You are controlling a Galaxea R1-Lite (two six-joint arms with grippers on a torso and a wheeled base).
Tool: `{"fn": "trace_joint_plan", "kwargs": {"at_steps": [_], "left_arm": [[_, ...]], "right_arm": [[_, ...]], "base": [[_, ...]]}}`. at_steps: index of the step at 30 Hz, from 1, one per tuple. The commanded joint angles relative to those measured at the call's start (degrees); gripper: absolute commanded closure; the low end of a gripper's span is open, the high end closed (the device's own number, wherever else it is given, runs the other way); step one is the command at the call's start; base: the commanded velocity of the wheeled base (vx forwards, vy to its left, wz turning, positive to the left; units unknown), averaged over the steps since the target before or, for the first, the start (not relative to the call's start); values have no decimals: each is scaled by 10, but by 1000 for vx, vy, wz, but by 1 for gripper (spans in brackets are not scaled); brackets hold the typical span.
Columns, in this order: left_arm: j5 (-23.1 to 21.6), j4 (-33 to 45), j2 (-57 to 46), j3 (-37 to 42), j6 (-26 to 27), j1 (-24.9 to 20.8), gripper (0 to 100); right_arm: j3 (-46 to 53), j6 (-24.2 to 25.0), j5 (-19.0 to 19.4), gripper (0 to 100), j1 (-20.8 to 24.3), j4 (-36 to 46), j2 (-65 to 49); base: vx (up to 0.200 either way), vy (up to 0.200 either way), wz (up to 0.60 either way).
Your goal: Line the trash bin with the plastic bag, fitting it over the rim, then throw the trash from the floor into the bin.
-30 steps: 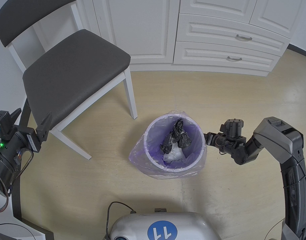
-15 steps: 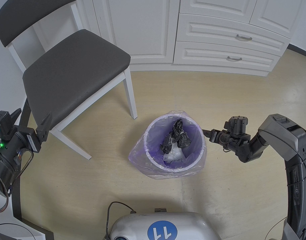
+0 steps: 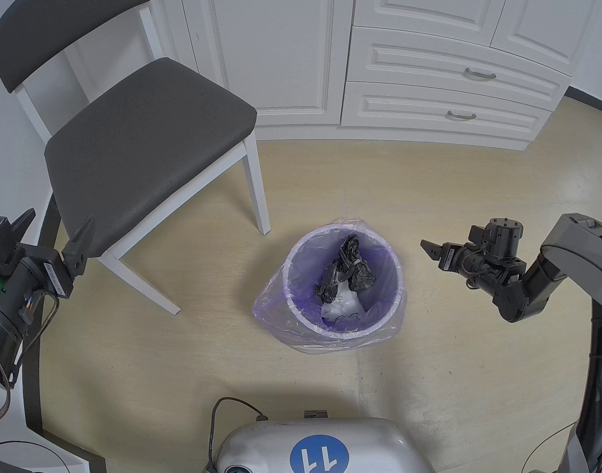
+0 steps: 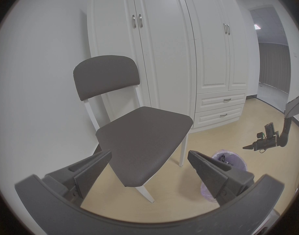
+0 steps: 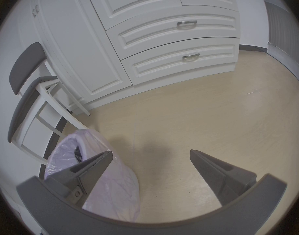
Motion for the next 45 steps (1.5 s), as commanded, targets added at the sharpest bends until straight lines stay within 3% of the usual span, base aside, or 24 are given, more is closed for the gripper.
{"fn": "trace_joint_plan", "kwargs": {"at_steps": [1, 21, 26, 29, 33, 36, 40, 45], "left_arm": [[0, 0, -4, 2, 4, -1, 0], [1, 0, 11, 26, -4, -1, 0], [0, -8, 4, 33, -4, -5, 0], [0, -9, 9, 33, -6, -13, 0], [-1, -13, -13, 41, -33, -36, 0], [-7, -6, -53, 31, -35, -34, 0], [-30, 23, -115, -18, -27, -30, 0], [-31, 147, -195, -89, -24, -28, 0]], "right_arm": [[54, -1, 1, 0, -3, -7, -70], [357, 0, -6, 0, 4, -7, -454], [459, 1, -42, 0, 26, 0, -582], [506, 31, -61, 0, 43, -7, -616], [509, 49, -111, 0, 39, 3, -691], [498, 29, -125, 0, 14, 20, -760], [460, -24, -122, 0, -35, 123, -864], [339, -29, -119, 0, -43, 301, -971]], "base": [[0, 0, 0], [0, 0, 0], [0, 0, 0], [0, 0, 0], [0, 0, 0], [0, 0, 0], [0, 0, 0], [0, 0, 0]]}}
